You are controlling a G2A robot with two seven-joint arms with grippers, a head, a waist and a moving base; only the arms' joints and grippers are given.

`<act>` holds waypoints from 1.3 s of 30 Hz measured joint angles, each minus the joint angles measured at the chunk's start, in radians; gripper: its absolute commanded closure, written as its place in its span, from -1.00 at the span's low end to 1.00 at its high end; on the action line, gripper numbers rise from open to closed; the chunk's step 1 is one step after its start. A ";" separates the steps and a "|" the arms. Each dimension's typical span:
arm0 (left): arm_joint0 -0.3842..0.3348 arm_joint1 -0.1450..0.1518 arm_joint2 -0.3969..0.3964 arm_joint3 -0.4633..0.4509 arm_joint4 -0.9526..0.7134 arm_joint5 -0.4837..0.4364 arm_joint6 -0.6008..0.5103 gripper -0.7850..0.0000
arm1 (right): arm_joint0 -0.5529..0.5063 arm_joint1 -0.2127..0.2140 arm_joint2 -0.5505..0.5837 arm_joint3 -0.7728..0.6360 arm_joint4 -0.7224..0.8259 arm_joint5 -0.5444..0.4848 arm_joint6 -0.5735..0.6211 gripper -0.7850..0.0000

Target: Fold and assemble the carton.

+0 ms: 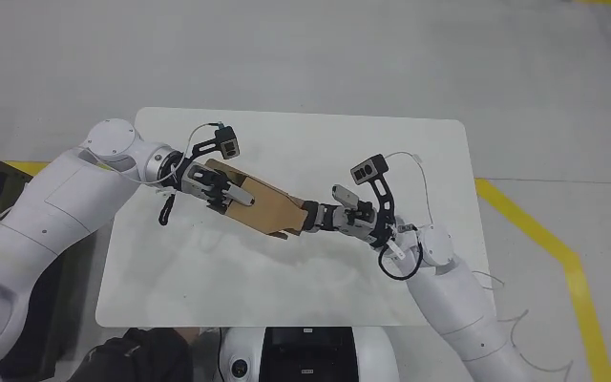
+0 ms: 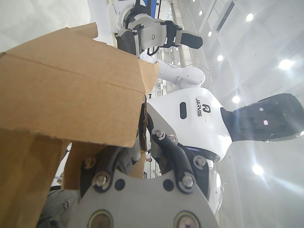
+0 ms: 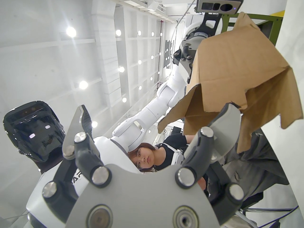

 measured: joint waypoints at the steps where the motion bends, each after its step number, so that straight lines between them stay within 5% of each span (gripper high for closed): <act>1: 0.000 0.000 0.000 0.000 0.000 0.000 0.000 1.00 | -0.004 -0.001 -0.003 -0.004 0.003 0.000 -0.001 -1.00; 22: 0.000 0.000 0.000 0.000 0.000 0.000 0.000 1.00 | -0.054 -0.006 -0.028 -0.052 -0.016 -0.022 -0.045 -1.00; 39: 0.000 0.000 0.000 0.000 0.000 0.000 0.000 1.00 | 0.040 -0.028 -0.044 0.040 0.004 -0.082 -0.083 -1.00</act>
